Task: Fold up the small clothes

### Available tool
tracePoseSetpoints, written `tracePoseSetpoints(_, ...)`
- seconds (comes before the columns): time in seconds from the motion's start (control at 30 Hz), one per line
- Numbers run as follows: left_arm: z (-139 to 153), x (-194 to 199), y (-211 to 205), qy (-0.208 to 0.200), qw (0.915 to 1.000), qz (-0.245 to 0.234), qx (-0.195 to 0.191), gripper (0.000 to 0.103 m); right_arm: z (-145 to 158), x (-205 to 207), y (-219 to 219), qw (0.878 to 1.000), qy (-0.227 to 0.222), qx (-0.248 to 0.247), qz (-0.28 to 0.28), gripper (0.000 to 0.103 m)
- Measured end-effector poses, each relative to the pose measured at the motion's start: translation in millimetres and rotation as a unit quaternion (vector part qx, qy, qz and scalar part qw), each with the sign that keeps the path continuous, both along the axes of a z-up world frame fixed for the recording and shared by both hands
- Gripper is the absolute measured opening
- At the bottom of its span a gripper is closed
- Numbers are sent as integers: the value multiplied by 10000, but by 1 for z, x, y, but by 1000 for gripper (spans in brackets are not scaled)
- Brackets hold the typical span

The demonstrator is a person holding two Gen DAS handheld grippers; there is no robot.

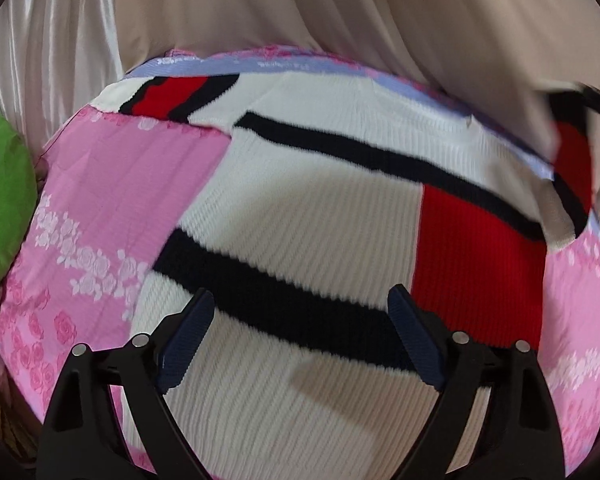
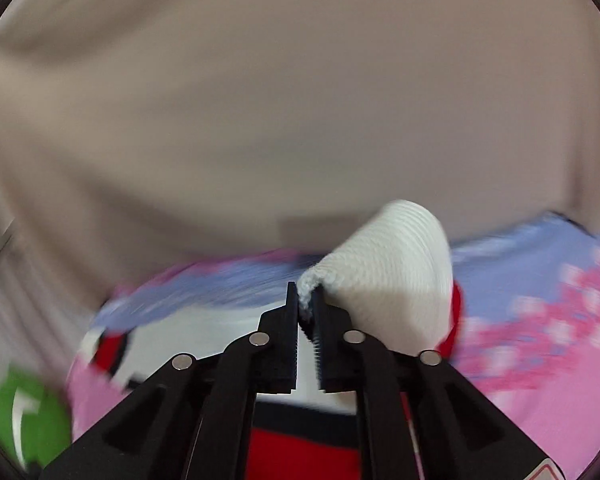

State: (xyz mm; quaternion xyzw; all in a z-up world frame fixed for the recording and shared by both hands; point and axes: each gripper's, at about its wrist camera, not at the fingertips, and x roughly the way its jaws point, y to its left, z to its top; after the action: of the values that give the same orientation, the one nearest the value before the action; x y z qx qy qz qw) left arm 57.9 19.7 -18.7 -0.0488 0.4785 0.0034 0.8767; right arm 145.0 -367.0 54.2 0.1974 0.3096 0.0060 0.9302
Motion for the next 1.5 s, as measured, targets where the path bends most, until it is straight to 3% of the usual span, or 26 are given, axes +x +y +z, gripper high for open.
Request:
tracePoseSetpoints(0.03, 2, 4, 4, -40, 10000, 25, -66, 89, -3, 7, 25, 9996, 34, -4, 264, 22)
tracePoseSetpoints(0.07, 3, 8, 8, -60, 9999, 67, -127, 90, -15, 17, 67, 9974, 133, -17, 701, 37)
tracePoseSetpoints(0.1, 5, 15, 13, -80, 9996, 134, -248, 90, -28, 23, 100, 9946, 229, -123, 1004, 41)
tracePoseSetpoints(0.17, 6, 27, 22, -108, 9987, 200, -458, 92, -58, 24, 153, 9889, 495, -539, 1296, 41)
tracePoseSetpoints(0.23, 5, 48, 29, -76, 9969, 293, -729, 93, -74, 14, 164, 9882, 675, -583, 1242, 41)
tracePoseSetpoints(0.4, -14, 119, 24, 78, 9901, 413, -1336, 93, -113, -48, 93, 9903, 1302, -460, -142, 51)
tracePoseSetpoints(0.53, -41, 180, 6, 243, 9886, 463, -1411, 93, -137, -65, 38, 9735, 1960, -602, -1011, 51)
tracePoseSetpoints(0.63, -58, 216, -10, 420, 9888, 491, -1346, 80, -150, -56, 17, 9645, 2213, -796, -1201, 51)
tracePoseSetpoints(0.7, -66, 232, -18, 562, 9877, 502, -1371, 59, -160, -43, 22, 9612, 2333, -1041, -1044, 51)
tracePoseSetpoints(0.73, -67, 235, -19, 571, 9882, 506, -1329, 54, -167, -36, 23, 9608, 2376, -1062, -957, 51)
tracePoseSetpoints(0.8, -64, 240, -21, 472, 9889, 431, -1340, 15, -174, -37, 25, 9623, 2404, -869, -926, 50)
tracePoseSetpoints(0.83, -63, 242, -21, 462, 9882, 386, -1408, 6, -174, -32, 25, 9653, 2358, -670, -904, 48)
tracePoseSetpoints(0.87, -59, 242, -19, 415, 9874, 398, -1477, 6, -172, -30, 25, 9675, 2288, -601, -898, 39)
tracePoseSetpoints(0.9, -50, 242, -12, 245, 9860, 426, -1591, 5, -169, -26, 24, 9697, 2201, -591, -883, 15)
tracePoseSetpoints(1.0, -28, 227, 7, -112, 9842, 473, -1705, 5, -139, -27, 19, 9802, 1700, -400, -930, 14)
tracePoseSetpoints(1.07, -33, 218, 17, -115, 9870, 568, -1498, 5, -123, -35, 15, 9841, 1374, -406, -1049, 14)
tracePoseSetpoints(1.13, -61, 220, 19, 261, 9901, 575, -1250, 5, -143, -32, 12, 9766, 1711, -691, -1101, 14)
tracePoseSetpoints(1.2, -80, 219, 18, 463, 9902, 567, -1191, 5, -184, -30, 1, 9646, 2336, -474, -1125, 13)
tracePoseSetpoints(1.33, -83, 214, 13, 342, 9936, 376, -1008, 6, -161, -36, -6, 9724, 1907, -135, -1338, 13)
tracePoseSetpoints(1.43, -83, 216, 9, 372, 9940, 321, -972, 7, -174, -26, -3, 9628, 2376, -694, -1087, 14)
tracePoseSetpoints(1.5, -82, 218, 7, 372, 9946, 248, -939, 8, -166, -32, -1, 9650, 2306, -568, -1111, 15)
